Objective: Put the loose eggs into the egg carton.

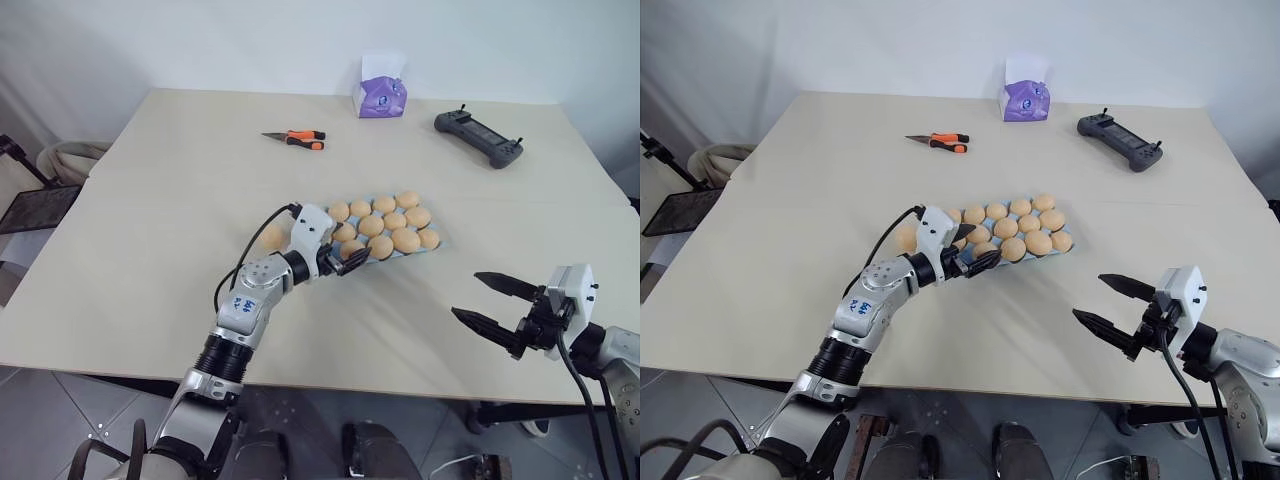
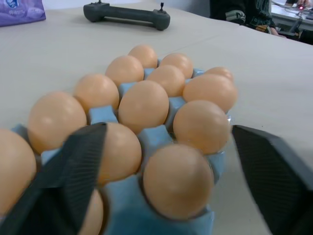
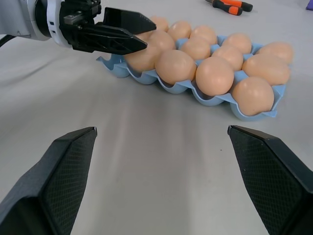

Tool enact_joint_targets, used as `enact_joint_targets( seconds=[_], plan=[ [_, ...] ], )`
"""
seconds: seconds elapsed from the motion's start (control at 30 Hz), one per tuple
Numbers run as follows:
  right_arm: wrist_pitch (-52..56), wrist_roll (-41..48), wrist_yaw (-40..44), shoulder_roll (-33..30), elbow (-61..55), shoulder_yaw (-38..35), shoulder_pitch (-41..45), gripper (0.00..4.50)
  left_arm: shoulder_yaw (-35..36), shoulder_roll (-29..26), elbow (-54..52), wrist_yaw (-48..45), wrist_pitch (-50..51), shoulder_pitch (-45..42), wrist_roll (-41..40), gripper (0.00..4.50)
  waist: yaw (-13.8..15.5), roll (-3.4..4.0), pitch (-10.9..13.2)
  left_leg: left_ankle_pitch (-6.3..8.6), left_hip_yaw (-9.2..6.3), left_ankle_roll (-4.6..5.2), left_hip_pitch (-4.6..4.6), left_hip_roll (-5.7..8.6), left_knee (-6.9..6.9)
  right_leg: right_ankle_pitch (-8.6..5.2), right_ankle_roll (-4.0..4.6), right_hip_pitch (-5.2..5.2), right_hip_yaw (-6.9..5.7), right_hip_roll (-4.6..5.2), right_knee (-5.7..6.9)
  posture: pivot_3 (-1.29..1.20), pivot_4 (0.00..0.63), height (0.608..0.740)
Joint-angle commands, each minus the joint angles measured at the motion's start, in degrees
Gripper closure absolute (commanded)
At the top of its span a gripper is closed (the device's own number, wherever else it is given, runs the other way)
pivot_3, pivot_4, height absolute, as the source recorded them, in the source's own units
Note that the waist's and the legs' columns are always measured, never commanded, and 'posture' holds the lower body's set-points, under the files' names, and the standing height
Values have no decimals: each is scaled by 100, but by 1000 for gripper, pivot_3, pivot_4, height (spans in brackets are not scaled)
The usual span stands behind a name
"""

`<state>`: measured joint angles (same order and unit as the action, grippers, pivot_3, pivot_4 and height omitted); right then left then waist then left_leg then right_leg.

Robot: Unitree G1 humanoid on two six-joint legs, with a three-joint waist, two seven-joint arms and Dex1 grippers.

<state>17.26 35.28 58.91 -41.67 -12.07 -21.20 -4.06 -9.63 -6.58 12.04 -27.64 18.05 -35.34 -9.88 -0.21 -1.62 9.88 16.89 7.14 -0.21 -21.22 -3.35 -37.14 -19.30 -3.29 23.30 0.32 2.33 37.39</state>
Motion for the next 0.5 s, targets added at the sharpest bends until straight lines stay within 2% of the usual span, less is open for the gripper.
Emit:
enact_joint_targets(
  seconds=[0.03, 0.23, 0.5],
  plan=[
    [-138, 112, 15, 19, -111, -192, 24, 0, 49, 33, -338, 0, -140, 9, 11, 40, -1, 0, 0, 0, 0, 0, 0, 0, 0, 0, 0, 0, 0, 0, 0, 0, 150, 740],
    [-218, 163, 118, 5, -28, -229, 62, 0, 369, -161, -1081, -98, -21, 256, -285, 40, -11, 0, 0, 0, 0, 0, 0, 0, 0, 0, 0, 0, 1, 0, 1, 0, 150, 740],
    [-480, 425, 305, 243, 27, -358, 55, 0, 1133, -772, -2124, -480, -42, 1311, -929, 40, -4, 1, 0, -1, 0, -4, 3, -5, -1, 0, 0, -1, 0, -1, 3, 0, 150, 740]
  ],
)
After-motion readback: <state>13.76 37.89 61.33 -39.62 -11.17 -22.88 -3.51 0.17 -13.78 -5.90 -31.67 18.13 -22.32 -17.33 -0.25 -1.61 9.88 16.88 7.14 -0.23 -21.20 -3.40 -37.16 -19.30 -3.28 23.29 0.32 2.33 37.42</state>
